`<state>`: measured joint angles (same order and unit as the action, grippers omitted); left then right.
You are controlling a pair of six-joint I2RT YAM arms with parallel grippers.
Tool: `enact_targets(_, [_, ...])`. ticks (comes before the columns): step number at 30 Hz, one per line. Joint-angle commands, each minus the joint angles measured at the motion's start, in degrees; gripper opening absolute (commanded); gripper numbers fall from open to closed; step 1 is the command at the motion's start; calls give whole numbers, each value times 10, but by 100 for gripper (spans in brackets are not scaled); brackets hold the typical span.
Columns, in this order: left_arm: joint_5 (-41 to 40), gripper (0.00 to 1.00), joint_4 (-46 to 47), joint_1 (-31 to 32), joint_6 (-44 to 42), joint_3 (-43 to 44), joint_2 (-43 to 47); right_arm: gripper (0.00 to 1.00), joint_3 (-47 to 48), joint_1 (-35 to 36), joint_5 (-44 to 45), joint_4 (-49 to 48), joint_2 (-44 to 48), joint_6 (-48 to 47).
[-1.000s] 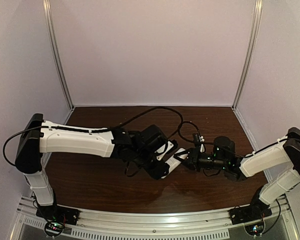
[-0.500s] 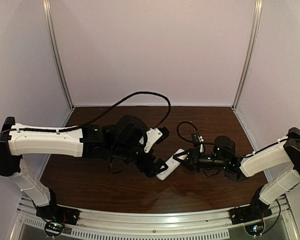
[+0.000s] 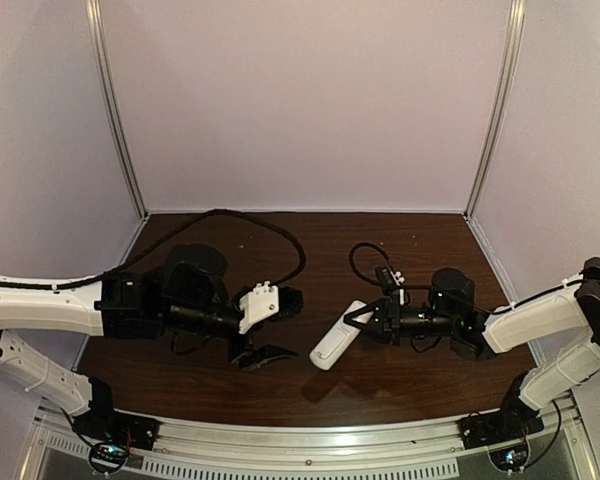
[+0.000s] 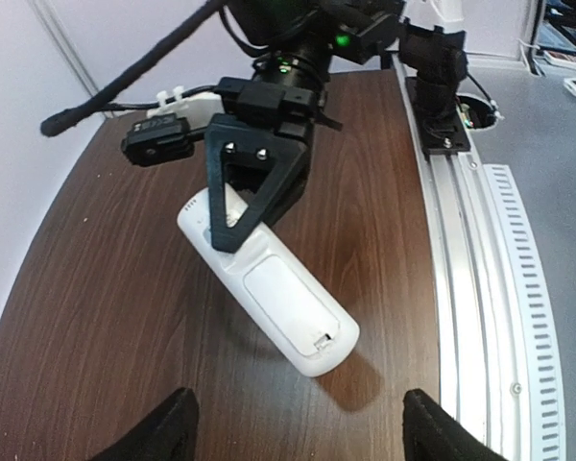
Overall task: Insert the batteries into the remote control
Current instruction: Load the battery cover onto the remote control without the battery cover, then press the battery cover on the remote control.
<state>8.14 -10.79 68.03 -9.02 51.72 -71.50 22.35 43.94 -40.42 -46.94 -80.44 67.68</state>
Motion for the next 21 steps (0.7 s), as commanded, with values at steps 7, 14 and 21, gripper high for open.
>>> enact_targets(7, [46,58,24,22,-187,-13,11,0,35,0,-87,-39,-9,6])
enact_targets(14, [34,45,19,40,-245,-2,-4,0,49,3,-106,-43,-22,6])
enact_targets(21, [22,40,6,57,-280,18,-44,0,55,9,-114,-58,-30,14])
